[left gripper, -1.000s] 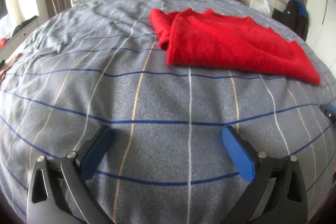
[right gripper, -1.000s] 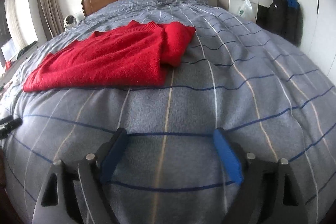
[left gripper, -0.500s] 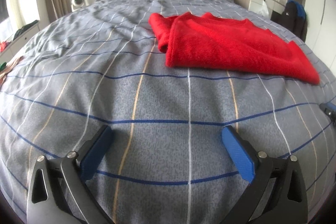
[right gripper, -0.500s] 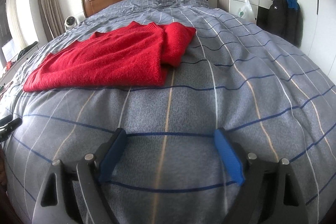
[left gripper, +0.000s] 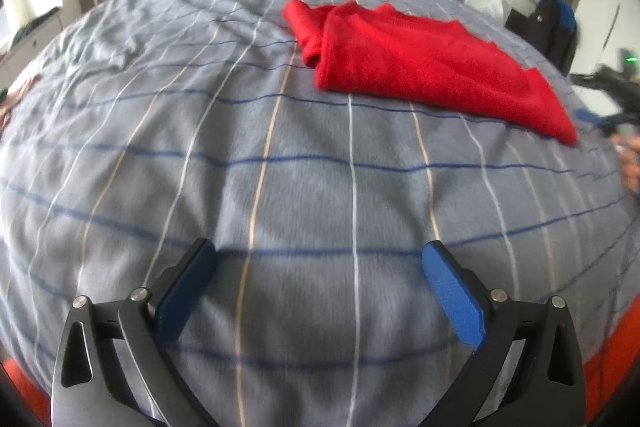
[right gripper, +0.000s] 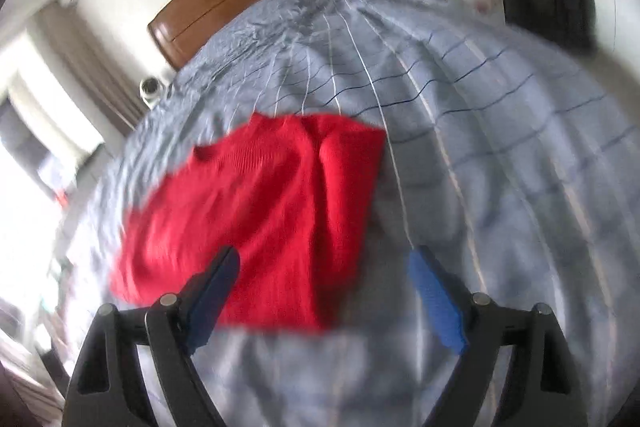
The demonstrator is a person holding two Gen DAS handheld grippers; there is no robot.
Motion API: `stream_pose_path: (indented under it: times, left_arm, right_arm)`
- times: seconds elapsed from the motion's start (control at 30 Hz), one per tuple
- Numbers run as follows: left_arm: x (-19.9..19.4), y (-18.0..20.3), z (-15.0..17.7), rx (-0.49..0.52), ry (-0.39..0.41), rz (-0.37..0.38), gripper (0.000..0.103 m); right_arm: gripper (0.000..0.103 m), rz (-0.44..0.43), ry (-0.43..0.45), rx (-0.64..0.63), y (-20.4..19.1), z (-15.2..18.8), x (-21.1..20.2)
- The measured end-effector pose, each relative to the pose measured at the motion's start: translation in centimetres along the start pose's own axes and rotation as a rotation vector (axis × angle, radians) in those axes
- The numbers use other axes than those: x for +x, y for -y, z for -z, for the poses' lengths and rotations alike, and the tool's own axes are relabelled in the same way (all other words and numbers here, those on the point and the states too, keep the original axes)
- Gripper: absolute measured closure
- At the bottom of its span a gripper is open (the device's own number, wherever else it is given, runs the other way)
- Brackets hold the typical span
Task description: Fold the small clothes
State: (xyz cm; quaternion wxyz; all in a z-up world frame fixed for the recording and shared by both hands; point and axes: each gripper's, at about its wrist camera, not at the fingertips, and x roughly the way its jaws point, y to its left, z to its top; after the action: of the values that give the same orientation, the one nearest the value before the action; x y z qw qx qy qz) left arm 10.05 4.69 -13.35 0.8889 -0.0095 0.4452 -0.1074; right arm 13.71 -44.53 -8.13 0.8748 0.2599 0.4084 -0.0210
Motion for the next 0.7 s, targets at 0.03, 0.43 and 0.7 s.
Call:
stream_pose_path:
  times: [0.03, 0.43, 0.7]
  left_arm:
    - [-0.4, -0.2, 0.6, -0.006, 0.009, 0.007, 0.001]
    - [-1.0, -2.6, 0.2, -0.053, 0.058, 0.032, 0.001]
    - [-0.6, -6.7, -0.6, -0.186, 0.076, 0.009, 0.001]
  right_arm:
    - [0.017, -0.010, -0.032, 0.030, 0.3, -0.7, 1.3]
    - [0.091, -0.032, -0.084, -0.026, -8.6, -3.1, 3.7]
    - [0.091, -0.197, -0.142, -0.295, -27.3, -2.5, 7.3]
